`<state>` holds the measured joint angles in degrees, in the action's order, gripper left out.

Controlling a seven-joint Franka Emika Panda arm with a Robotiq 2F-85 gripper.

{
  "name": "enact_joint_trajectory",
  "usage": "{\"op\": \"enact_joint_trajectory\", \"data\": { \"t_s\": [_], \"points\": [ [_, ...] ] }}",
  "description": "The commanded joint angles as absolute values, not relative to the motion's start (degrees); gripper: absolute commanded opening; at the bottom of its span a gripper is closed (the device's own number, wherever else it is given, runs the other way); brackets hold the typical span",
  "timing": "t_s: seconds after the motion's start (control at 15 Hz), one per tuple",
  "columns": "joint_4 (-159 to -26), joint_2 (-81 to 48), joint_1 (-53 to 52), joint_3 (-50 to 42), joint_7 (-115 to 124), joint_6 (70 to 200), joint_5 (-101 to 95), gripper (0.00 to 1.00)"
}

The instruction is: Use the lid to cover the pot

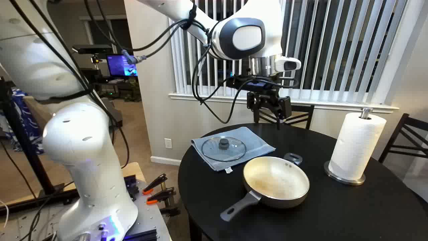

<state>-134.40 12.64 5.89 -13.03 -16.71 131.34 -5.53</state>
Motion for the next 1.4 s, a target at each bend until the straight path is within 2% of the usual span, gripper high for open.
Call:
{"op": "enact_joint_trajectory", "data": {
  "t_s": [0.0, 0.47, 0.87, 1.33],
  "points": [
    [-134.33, 12.6, 6.7, -12.23, -16.86, 131.23, -5.29, 1.0],
    [-133.72, 12.0, 6.16, -11.2, -15.41, 131.37, -5.81, 1.0],
    [-134.91, 9.52, -2.36, -0.95, -15.74, 131.72, -6.13, 1.0],
    [-132.01, -3.17, -10.93, 10.5, -10.82, 136.48, -15.61, 1.0]
  ]
}}
